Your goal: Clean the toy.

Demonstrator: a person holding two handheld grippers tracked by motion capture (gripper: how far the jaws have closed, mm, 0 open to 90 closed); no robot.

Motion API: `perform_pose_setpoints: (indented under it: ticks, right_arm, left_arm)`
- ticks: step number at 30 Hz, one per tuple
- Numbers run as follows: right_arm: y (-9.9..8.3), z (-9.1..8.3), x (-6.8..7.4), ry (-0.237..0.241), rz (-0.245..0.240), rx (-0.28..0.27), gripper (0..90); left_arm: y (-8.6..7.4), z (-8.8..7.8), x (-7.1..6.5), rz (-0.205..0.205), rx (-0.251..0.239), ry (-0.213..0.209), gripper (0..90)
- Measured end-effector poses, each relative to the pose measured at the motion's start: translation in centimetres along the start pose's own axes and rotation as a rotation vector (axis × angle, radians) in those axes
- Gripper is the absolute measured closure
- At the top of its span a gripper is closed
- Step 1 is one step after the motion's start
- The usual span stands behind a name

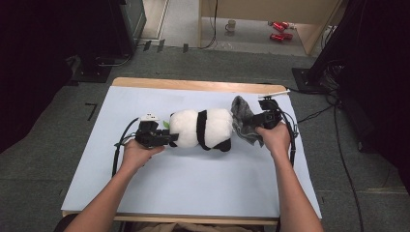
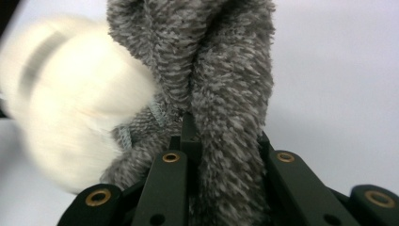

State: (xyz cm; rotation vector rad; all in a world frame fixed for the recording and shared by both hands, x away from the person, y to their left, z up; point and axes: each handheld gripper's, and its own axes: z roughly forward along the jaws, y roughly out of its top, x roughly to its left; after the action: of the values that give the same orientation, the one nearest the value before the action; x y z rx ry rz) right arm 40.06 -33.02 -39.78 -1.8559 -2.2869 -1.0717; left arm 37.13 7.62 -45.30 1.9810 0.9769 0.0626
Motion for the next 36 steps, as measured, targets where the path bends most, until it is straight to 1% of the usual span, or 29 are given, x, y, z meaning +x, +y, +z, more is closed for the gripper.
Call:
perform_pose_setpoints:
  ticks: [1, 3, 5, 6, 8, 9, 10, 11, 14, 17, 21, 23, 28, 30, 31, 35, 36]
  right_arm:
    - [0.3, -0.4, 0.3, 0.006, -0.006, -0.013, 77.1]
    - [1.1, -1.6, 1.3, 0.020, -0.027, -0.044, 77.1]
    - [1.9, -2.3, 2.6, 0.046, -0.055, -0.071, 77.0]
    - [2.3, -2.6, 3.4, 0.057, -0.067, -0.073, 77.1]
    - [3.1, -2.6, 5.1, 0.079, -0.095, -0.077, 77.0]
    - [3.4, -2.5, 5.9, 0.095, -0.107, -0.079, 77.0]
    - [3.9, -2.3, 7.0, 0.123, -0.126, -0.080, 77.0]
    - [4.1, -2.0, 7.7, 0.136, -0.137, -0.078, 77.0]
    - [5.1, -0.6, 10.3, 0.157, -0.183, -0.055, 77.0]
    - [5.8, 1.3, 12.4, 0.171, -0.206, -0.022, 77.0]
    - [6.4, 3.8, 14.4, 0.175, -0.234, 0.018, 77.0]
    - [6.6, 5.1, 15.4, 0.181, -0.237, 0.037, 77.0]
    - [6.8, 7.3, 17.3, 0.198, -0.240, 0.056, 76.8]
    - [6.9, 8.2, 18.0, 0.224, -0.231, 0.060, 76.7]
    - [6.8, 8.7, 18.2, 0.223, -0.235, 0.064, 76.7]
    - [6.4, 10.5, 18.7, 0.189, -0.242, 0.123, 76.6]
    - [6.3, 10.9, 18.7, 0.171, -0.248, 0.132, 76.5]
  left_arm:
    - [0.0, 0.0, 0.0, -0.002, -0.001, 0.000, 60.1]
    - [0.0, 0.0, -0.1, -0.003, -0.003, 0.002, 60.1]
    - [0.0, 0.0, -0.1, -0.002, -0.007, 0.004, 60.1]
    - [0.1, 0.0, -0.2, -0.002, -0.009, 0.005, 60.1]
    - [0.1, 0.0, -0.2, -0.003, -0.011, 0.009, 60.1]
    - [0.1, 0.0, -0.3, -0.002, -0.012, 0.010, 60.1]
    - [0.1, 0.0, -0.3, -0.002, -0.014, 0.011, 60.1]
    - [0.1, 0.0, -0.3, -0.002, -0.016, 0.012, 60.1]
    - [0.1, 0.0, -0.4, 0.005, -0.019, 0.013, 60.2]
    - [0.1, -0.1, -0.4, 0.011, -0.019, 0.015, 60.4]
    - [0.1, -0.1, -0.4, 0.013, -0.019, 0.015, 60.5]
    - [0.2, -0.1, -0.4, 0.013, -0.018, 0.015, 60.5]
    - [0.2, -0.1, -0.5, 0.014, -0.019, 0.017, 60.5]
    - [0.1, -0.1, -0.5, 0.014, -0.020, 0.020, 60.5]
    - [0.1, -0.1, -0.5, 0.014, -0.020, 0.022, 60.5]
    - [0.1, -0.1, -0.5, 0.015, -0.015, 0.024, 60.5]
    - [0.1, -0.1, -0.5, 0.016, -0.011, 0.024, 60.5]
